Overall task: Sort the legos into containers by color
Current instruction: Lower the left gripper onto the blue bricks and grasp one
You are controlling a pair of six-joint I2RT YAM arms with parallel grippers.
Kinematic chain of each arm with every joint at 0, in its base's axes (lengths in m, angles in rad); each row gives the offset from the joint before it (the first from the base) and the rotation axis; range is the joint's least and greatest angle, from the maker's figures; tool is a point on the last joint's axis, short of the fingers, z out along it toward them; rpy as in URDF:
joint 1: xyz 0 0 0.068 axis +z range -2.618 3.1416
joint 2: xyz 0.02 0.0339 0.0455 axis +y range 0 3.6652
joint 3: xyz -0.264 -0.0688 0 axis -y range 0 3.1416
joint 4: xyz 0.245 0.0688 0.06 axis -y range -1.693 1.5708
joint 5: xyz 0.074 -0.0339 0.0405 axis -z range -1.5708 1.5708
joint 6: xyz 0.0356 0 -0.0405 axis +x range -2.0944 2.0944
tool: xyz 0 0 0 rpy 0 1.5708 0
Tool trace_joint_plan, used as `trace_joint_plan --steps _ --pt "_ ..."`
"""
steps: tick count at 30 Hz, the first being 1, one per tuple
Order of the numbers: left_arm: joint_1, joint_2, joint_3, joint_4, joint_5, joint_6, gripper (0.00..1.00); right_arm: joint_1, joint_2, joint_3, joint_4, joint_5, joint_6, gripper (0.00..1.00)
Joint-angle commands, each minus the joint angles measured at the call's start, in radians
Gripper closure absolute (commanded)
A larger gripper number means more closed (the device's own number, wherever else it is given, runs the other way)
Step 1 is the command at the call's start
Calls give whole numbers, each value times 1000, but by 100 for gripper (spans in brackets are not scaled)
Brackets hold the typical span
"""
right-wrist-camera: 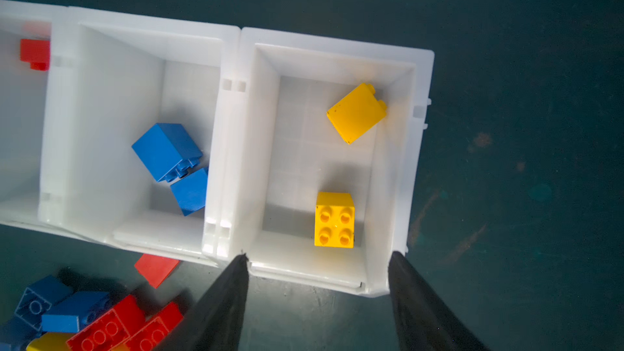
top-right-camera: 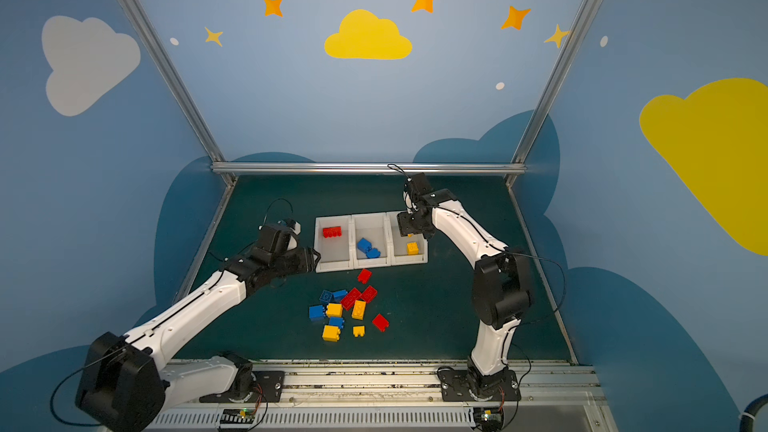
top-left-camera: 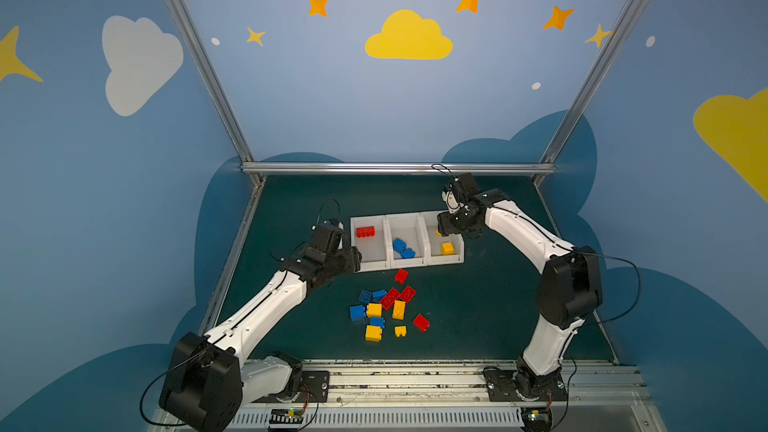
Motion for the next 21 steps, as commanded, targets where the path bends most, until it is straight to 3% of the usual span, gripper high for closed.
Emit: trace_joint_plan --steps 1,8,21 --pt "-35 -18 -19 -75 -3 24 36 -5 -45 -29 2 -34 23 34" --pt "-124 -7 -74 -93 -2 -4 36 -4 -97 -107 21 -36 46 34" --pt "-180 130 -103 -35 49 -21 40 -6 -124 -163 31 -26 67 34"
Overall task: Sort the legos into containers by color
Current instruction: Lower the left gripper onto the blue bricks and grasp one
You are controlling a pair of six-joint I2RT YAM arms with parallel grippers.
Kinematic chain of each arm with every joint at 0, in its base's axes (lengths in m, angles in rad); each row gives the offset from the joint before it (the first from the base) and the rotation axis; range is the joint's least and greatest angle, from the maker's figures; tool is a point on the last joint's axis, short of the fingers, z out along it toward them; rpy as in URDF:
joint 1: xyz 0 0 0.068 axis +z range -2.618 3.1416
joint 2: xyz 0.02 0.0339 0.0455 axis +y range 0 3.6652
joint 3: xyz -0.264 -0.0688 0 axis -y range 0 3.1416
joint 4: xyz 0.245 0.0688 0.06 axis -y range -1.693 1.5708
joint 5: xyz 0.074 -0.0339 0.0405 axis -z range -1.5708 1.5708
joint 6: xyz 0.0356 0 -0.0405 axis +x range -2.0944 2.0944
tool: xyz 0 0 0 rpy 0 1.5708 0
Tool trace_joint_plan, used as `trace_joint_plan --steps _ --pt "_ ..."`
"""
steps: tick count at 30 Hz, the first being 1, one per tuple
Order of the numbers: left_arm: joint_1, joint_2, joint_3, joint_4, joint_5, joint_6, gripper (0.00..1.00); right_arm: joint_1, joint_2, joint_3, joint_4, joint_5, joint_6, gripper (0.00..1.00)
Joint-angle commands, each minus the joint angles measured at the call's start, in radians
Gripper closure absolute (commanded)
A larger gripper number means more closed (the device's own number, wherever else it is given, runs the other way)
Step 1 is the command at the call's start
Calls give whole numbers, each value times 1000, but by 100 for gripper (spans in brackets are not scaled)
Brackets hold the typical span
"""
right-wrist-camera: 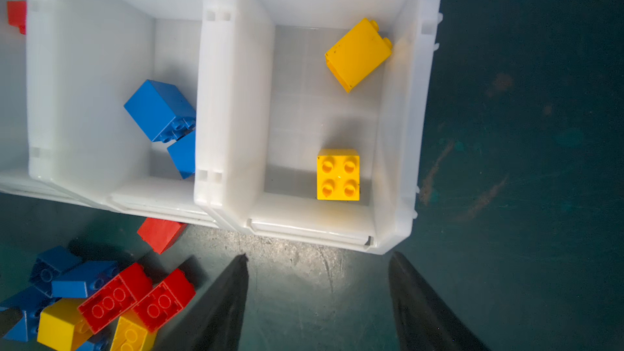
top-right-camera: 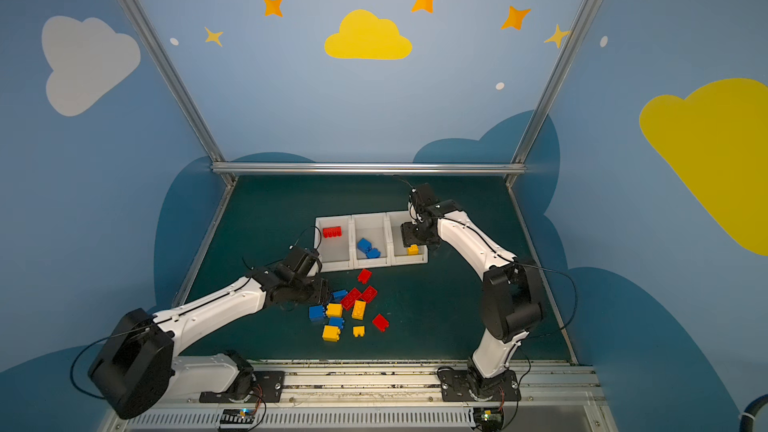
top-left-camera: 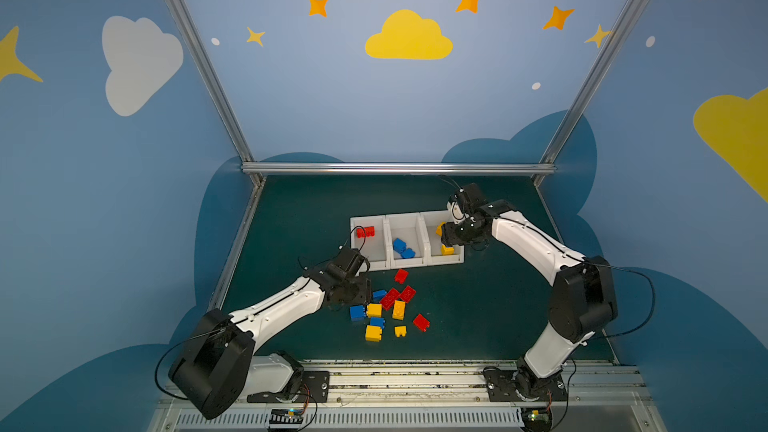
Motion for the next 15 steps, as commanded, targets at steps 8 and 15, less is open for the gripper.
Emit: trace_joint_plan --steps 8,15 --pt "-20 64 5 16 -11 -5 43 -6 -30 -28 5 1 29 34" --pt "-20 102 21 20 -9 6 46 -6 -24 -32 2 3 33 34"
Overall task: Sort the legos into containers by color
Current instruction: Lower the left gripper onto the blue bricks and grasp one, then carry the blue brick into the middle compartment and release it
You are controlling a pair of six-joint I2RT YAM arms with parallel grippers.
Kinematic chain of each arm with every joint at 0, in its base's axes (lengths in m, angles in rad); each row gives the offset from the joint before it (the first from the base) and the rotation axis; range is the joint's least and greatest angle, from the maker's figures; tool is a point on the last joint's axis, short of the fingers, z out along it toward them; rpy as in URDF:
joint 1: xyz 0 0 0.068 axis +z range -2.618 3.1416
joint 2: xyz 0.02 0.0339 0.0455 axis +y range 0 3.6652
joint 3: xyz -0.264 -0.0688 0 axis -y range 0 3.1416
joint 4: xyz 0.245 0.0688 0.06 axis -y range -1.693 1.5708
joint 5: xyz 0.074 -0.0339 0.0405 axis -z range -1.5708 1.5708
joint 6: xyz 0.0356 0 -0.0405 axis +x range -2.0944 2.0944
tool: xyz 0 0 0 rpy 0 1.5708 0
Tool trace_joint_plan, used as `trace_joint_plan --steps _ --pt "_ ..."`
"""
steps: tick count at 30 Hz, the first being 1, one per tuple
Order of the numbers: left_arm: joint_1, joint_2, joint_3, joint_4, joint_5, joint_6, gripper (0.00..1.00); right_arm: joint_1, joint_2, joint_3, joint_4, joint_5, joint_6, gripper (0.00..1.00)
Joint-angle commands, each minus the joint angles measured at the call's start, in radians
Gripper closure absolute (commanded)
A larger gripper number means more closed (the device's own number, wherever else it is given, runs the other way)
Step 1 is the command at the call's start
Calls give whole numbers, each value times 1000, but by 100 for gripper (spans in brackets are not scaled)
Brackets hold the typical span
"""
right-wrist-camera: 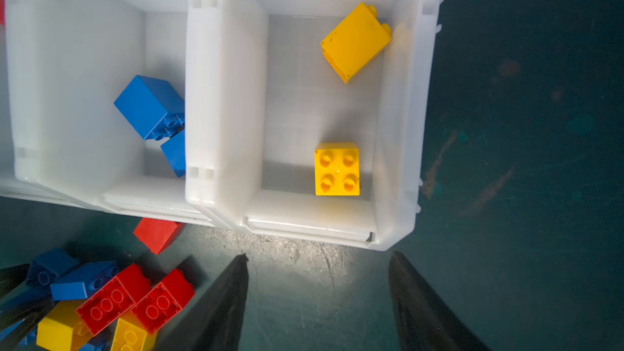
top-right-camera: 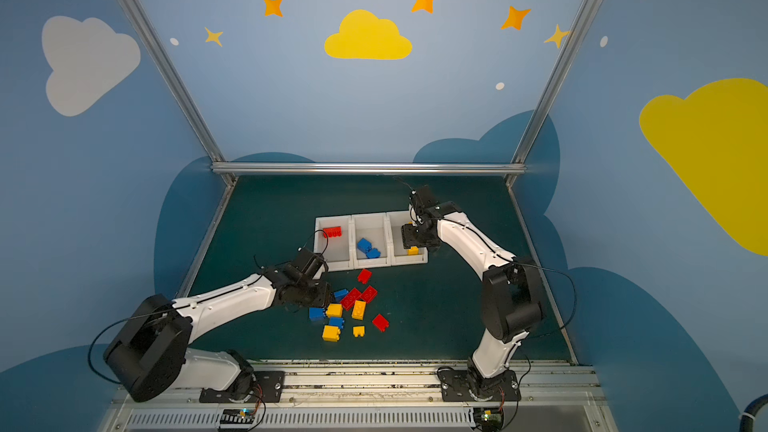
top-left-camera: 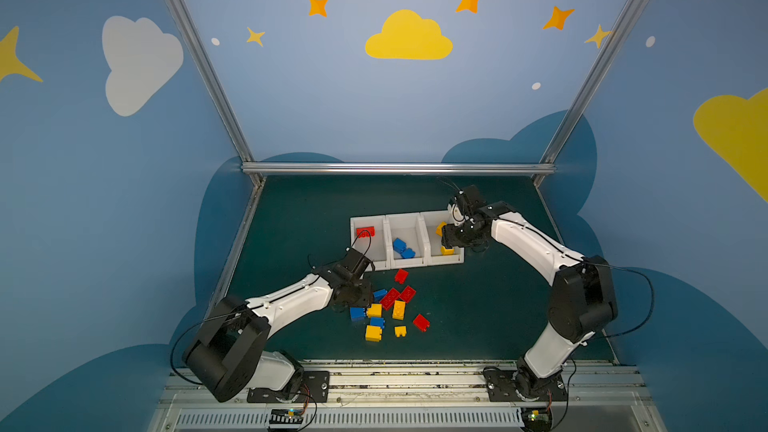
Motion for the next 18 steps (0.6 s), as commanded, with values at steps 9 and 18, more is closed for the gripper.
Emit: trace_joint_plan --steps 9,18 --pt "-9 43 25 15 -23 10 54 -6 -26 -25 4 3 10 34" --pt "-11 66 45 23 -16 22 63 -7 -37 -40 6 10 16 34"
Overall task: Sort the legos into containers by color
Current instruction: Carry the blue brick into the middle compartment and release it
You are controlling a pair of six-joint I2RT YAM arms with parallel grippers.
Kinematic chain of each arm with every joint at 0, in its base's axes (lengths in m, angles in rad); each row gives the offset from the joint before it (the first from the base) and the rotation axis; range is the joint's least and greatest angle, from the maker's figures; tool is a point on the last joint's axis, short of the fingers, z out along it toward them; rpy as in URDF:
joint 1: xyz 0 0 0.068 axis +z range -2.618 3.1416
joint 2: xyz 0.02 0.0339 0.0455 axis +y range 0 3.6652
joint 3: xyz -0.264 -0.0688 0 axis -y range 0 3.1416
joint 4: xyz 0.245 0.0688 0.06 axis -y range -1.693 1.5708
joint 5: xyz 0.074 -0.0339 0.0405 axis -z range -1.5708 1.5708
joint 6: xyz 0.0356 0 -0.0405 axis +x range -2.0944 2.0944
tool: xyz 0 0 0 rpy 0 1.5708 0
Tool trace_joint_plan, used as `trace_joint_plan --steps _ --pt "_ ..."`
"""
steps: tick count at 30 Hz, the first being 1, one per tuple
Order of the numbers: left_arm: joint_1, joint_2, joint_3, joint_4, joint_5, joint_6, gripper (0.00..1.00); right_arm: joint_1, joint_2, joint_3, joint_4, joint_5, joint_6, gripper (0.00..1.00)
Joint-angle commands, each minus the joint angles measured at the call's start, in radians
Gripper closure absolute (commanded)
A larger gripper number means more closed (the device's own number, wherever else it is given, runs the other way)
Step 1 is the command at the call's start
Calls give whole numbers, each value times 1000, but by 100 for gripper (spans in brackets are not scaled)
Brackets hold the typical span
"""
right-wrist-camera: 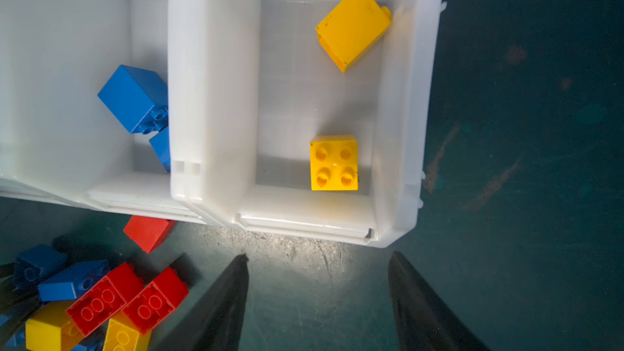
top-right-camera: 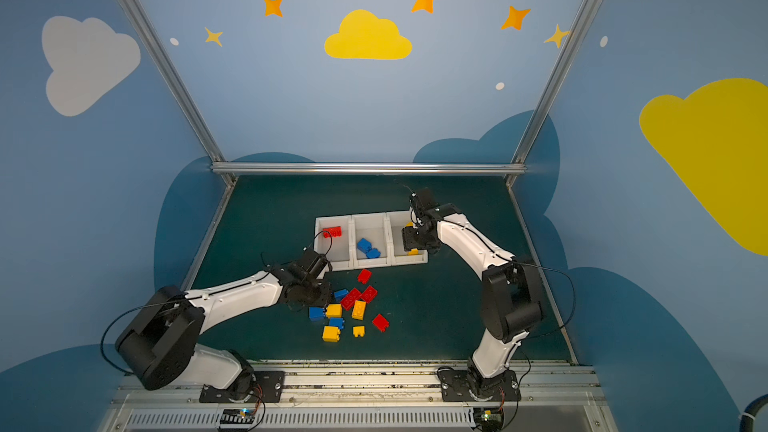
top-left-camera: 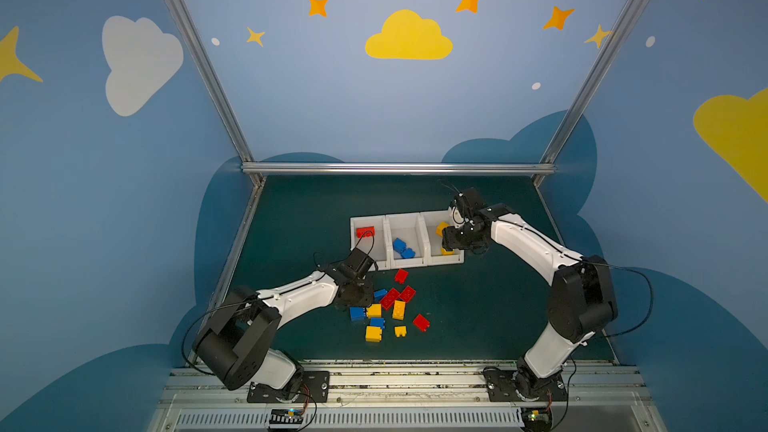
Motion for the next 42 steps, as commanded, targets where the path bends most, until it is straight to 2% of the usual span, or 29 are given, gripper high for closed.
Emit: trace_joint_plan --steps 1,10,19,30,37,42 --pt "-2 1 21 4 -3 19 63 -5 -39 -13 -2 11 14 34" --pt "-3 -41 70 -40 -17 47 64 -5 -52 -26 4 6 24 34" --pt "-2 -45 214 -60 -23 113 65 -6 -68 -34 1 8 25 35" --pt "3 201 529 -17 49 223 64 -7 -112 -64 -12 26 23 35" --pt "13 360 677 -21 89 240 63 -8 -147 -93 -16 36 34 35" --pt "12 405 704 -12 103 227 53 -8 -161 -96 -29 37 33 35"
